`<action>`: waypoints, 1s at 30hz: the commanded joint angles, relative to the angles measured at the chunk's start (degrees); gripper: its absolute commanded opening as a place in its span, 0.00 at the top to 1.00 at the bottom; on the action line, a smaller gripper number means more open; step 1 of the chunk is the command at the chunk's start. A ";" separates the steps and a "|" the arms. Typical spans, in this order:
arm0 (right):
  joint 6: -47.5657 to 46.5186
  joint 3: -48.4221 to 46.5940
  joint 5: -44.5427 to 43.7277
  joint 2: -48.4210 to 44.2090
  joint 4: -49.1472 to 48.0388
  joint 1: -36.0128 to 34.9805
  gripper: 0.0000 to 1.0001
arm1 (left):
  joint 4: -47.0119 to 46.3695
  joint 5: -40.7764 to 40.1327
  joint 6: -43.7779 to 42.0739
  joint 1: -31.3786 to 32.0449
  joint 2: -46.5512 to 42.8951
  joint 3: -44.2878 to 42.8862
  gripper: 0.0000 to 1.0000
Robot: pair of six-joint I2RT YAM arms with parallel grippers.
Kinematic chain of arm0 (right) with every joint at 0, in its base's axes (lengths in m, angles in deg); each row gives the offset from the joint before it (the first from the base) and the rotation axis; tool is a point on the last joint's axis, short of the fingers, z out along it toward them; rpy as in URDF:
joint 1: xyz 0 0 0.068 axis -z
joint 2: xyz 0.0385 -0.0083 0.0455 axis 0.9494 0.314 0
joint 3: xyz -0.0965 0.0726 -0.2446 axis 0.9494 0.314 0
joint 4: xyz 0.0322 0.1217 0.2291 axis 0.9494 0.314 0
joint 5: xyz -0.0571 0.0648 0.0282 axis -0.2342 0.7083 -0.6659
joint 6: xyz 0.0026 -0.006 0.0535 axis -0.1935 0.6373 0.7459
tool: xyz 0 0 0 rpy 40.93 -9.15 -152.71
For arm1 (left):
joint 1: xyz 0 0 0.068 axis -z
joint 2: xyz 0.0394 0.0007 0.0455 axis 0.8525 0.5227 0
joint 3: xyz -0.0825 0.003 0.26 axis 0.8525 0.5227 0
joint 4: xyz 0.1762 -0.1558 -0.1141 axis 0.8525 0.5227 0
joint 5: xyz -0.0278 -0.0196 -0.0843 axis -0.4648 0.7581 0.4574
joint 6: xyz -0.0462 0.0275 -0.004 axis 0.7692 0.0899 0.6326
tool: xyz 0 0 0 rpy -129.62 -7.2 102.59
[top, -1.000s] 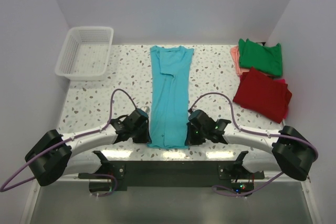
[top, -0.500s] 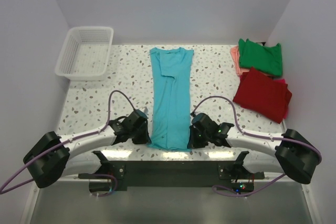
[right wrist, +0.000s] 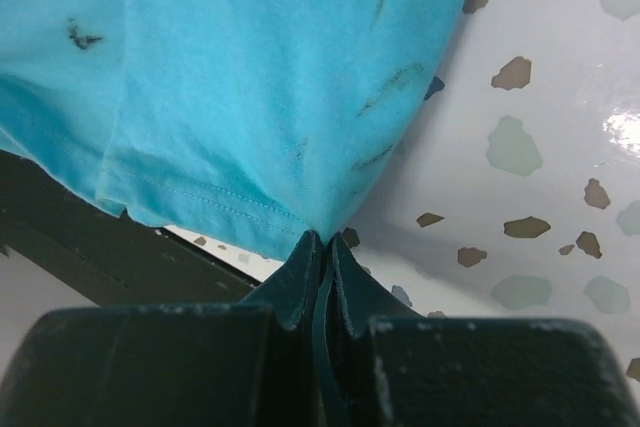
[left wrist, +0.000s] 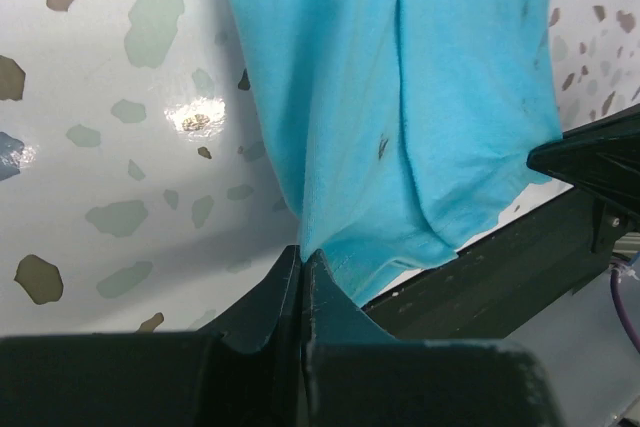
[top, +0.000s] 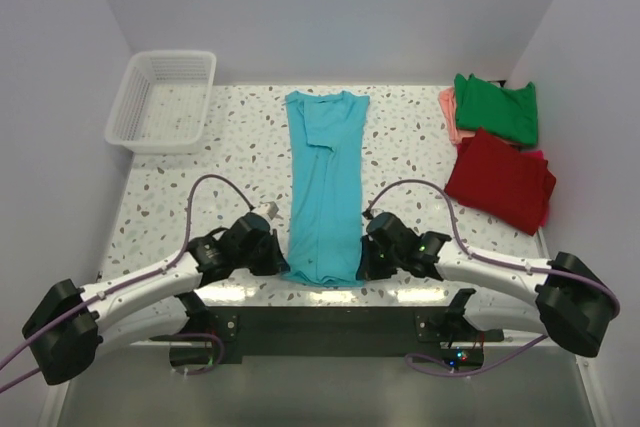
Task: Fold and stack the t-shirts
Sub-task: Fold the tshirt
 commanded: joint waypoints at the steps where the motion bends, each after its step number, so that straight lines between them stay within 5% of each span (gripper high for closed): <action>1: -1.79 -4.76 -3.17 -3.87 3.66 -0.29 1.00 | 2.24 -4.68 0.72 1.03 -3.77 -1.08 1.00; 15: -6.18 -15.75 -14.24 -5.90 14.56 -0.47 1.00 | 7.26 -22.25 3.89 4.37 0.52 -11.00 1.00; 30: -14.18 -27.26 -24.79 6.05 12.10 2.87 1.00 | 4.53 -35.44 -2.79 3.67 21.34 -31.66 1.00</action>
